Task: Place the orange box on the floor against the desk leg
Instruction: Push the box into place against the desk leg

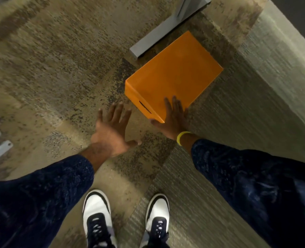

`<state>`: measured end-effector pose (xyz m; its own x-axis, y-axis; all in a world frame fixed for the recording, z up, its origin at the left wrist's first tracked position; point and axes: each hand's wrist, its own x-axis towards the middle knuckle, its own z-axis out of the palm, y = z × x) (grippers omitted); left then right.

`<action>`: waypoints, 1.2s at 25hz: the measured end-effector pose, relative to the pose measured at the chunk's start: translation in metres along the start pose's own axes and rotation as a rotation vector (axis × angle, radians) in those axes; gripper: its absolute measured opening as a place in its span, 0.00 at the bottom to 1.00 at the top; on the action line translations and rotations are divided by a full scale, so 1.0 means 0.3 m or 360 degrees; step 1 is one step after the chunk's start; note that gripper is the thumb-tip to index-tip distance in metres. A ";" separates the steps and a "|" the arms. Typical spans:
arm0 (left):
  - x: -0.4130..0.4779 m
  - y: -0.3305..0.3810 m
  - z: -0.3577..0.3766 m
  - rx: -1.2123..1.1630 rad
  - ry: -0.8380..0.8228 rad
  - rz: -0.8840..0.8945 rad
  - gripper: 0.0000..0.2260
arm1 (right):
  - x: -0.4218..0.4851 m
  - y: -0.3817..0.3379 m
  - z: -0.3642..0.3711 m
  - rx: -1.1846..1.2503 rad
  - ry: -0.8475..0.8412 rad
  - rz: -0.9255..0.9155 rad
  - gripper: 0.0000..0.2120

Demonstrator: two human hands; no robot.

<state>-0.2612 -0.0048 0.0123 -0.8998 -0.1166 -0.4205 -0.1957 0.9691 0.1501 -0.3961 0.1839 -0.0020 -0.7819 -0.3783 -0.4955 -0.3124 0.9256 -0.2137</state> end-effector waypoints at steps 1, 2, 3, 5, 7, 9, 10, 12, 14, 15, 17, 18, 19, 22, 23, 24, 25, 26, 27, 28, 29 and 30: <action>-0.013 -0.008 -0.012 0.0050 0.0027 0.0025 0.52 | -0.036 -0.011 0.016 0.0039 -0.0026 0.0016 0.50; -0.019 -0.018 -0.023 0.0095 0.0045 0.0045 0.52 | -0.065 -0.019 0.034 0.0061 -0.0046 0.0037 0.50; -0.019 -0.031 -0.036 0.0132 0.0051 0.0069 0.52 | -0.088 -0.025 0.049 0.0065 -0.0055 0.0053 0.50; -0.003 -0.052 -0.055 0.0167 0.0026 0.0108 0.52 | -0.111 -0.029 0.066 0.0059 -0.0057 0.0067 0.51; 0.030 -0.064 -0.065 0.0162 0.0027 0.0137 0.52 | -0.110 -0.020 0.064 0.0096 -0.0042 0.0071 0.51; 0.084 -0.074 -0.062 0.0155 0.0015 0.0166 0.51 | -0.084 -0.009 0.070 0.0106 -0.0006 0.0080 0.51; 0.118 -0.076 -0.054 0.0157 0.0012 0.0195 0.51 | -0.062 0.001 0.076 0.0096 0.0010 0.0092 0.50; 0.179 -0.080 -0.042 0.0184 0.0063 0.0246 0.51 | -0.015 0.012 0.086 0.0102 0.0022 0.0106 0.50; 0.237 -0.065 -0.037 0.0186 0.0123 0.0285 0.51 | 0.026 0.041 0.089 0.0154 0.0032 0.0122 0.50; 0.266 -0.055 -0.041 0.0180 0.0118 0.0293 0.51 | 0.047 0.060 0.087 0.0191 0.0042 0.0137 0.50; 0.324 -0.035 -0.073 0.0183 0.0053 0.0277 0.51 | 0.079 0.092 0.066 0.0238 0.0059 0.0192 0.50; 0.353 -0.018 -0.094 0.0186 0.0019 0.0271 0.52 | 0.086 0.112 0.052 0.0239 0.0060 0.0235 0.50; 0.382 0.000 -0.122 0.0182 0.0010 0.0276 0.52 | 0.091 0.133 0.035 0.0238 0.0070 0.0283 0.50; 0.468 0.020 -0.195 0.0144 0.0071 0.0319 0.52 | 0.124 0.192 -0.006 0.0344 0.0108 0.0403 0.50; 0.495 0.019 -0.204 0.0122 0.0083 0.0317 0.51 | 0.145 0.205 -0.012 0.0388 0.0117 0.0429 0.51; 0.518 0.017 -0.204 0.0096 0.0071 0.0304 0.50 | 0.167 0.215 -0.013 0.0452 0.0126 0.0465 0.52; 0.538 0.018 -0.193 0.0052 0.0031 0.0270 0.50 | 0.189 0.224 -0.009 0.0535 0.0139 0.0516 0.53; 0.561 0.017 -0.175 -0.0026 -0.0014 0.0211 0.50 | 0.211 0.231 -0.006 0.0640 0.0168 0.0582 0.55; 0.583 0.016 -0.155 -0.0143 -0.0063 0.0131 0.50 | 0.236 0.232 0.002 0.0770 0.0200 0.0664 0.56; 0.605 0.011 -0.139 -0.0290 -0.0103 0.0037 0.51 | 0.267 0.231 0.008 0.0921 0.0223 0.0762 0.58; 0.625 0.004 -0.125 -0.0431 -0.0130 -0.0051 0.51 | 0.292 0.226 0.007 0.1076 0.0223 0.0864 0.59; 0.663 -0.004 -0.109 -0.0547 -0.0160 -0.0112 0.50 | 0.324 0.225 0.011 0.1242 0.0212 0.0963 0.59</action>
<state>-0.4528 -0.0363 -0.0423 -0.8400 -0.1419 -0.5237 -0.3909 0.8277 0.4027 -0.4913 0.2096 -0.0674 -0.7614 0.2031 -0.6156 0.5635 0.6768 -0.4737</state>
